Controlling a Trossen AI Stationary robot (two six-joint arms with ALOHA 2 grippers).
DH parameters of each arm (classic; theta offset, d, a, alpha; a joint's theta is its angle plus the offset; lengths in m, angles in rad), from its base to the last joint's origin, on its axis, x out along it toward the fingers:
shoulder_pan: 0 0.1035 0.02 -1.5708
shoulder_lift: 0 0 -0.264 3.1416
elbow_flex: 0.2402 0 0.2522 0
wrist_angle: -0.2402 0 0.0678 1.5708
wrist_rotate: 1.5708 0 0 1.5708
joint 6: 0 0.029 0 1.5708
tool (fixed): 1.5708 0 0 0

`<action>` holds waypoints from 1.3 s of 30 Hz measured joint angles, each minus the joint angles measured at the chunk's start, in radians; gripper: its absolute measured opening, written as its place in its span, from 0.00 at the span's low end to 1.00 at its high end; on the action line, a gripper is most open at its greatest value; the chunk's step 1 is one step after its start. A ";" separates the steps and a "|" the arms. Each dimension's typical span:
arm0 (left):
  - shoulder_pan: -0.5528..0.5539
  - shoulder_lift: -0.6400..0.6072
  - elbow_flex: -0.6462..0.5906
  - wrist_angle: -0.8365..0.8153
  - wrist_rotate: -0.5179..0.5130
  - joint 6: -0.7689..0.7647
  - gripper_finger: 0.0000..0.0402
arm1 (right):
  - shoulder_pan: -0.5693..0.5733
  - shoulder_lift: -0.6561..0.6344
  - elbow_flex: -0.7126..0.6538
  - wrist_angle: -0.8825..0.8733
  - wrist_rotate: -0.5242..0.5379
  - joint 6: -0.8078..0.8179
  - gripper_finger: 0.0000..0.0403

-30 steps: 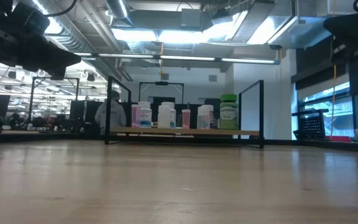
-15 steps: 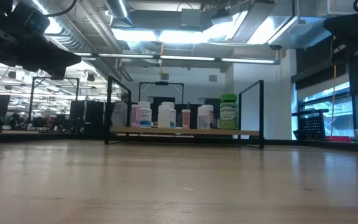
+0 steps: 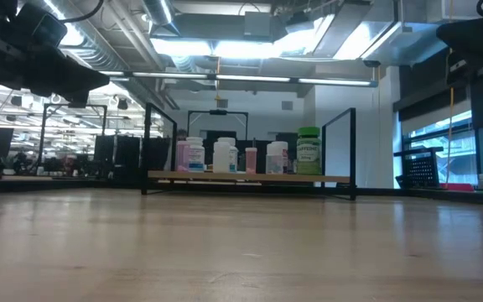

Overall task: Pick and place medicine bottles onto shelf by color
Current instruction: Return to Home Position

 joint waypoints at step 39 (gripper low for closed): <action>0.000 0.000 0.000 0.000 0.000 0.000 0.00 | 0.000 0.000 0.000 0.000 0.000 0.000 0.03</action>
